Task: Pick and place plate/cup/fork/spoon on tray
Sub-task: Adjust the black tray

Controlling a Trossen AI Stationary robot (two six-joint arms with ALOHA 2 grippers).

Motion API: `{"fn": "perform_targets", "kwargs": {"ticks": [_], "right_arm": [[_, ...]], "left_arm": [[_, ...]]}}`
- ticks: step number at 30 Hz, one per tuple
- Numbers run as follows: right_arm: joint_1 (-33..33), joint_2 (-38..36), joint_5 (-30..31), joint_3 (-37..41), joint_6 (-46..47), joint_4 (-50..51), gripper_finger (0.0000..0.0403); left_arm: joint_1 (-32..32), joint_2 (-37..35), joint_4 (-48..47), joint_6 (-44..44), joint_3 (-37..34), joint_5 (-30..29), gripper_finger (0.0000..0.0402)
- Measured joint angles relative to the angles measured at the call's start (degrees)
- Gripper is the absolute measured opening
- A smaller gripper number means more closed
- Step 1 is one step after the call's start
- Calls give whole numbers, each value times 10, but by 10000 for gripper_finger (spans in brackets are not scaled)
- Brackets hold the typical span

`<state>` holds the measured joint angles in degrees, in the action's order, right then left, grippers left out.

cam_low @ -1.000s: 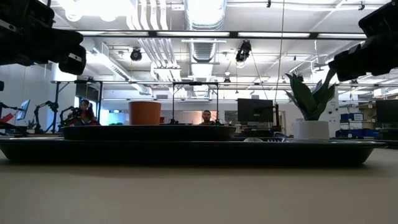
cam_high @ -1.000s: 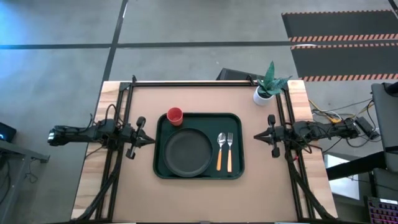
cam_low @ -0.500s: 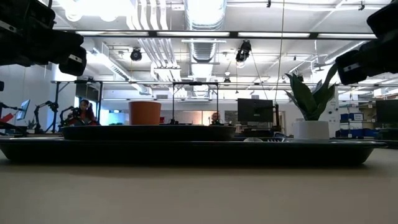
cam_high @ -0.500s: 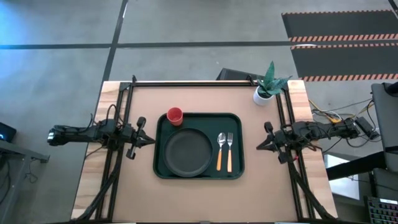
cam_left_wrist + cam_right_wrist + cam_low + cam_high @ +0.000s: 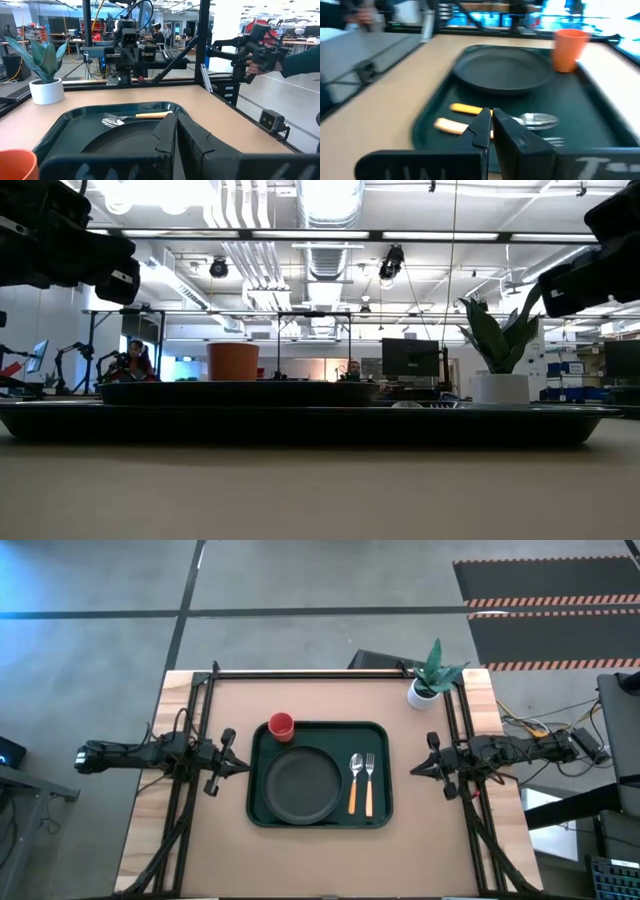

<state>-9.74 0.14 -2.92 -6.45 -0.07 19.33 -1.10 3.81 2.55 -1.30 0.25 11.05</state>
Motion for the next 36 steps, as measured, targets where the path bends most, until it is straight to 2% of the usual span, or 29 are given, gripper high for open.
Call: {"fn": "perform_targets", "kwargs": {"ticks": [5,16,23,26,32,36], "right_arm": [[0,0,91,0,-5,1,9],[0,-1,98,-4,-40,10,9],[0,-1,168,-26,-45,30,9],[0,-1,191,-26,-42,29,9],[0,-2,193,-19,-36,4,9],[0,-2,135,-1,-37,-49,9]], "left_arm": [[0,4,0,0,0,0,0],[0,2,-2,2,0,-12,0],[10,-10,-6,23,0,-54,0],[21,-20,-6,36,0,-54,0],[39,-37,-5,47,0,-53,0],[39,-36,-1,42,0,-31,0]]}}
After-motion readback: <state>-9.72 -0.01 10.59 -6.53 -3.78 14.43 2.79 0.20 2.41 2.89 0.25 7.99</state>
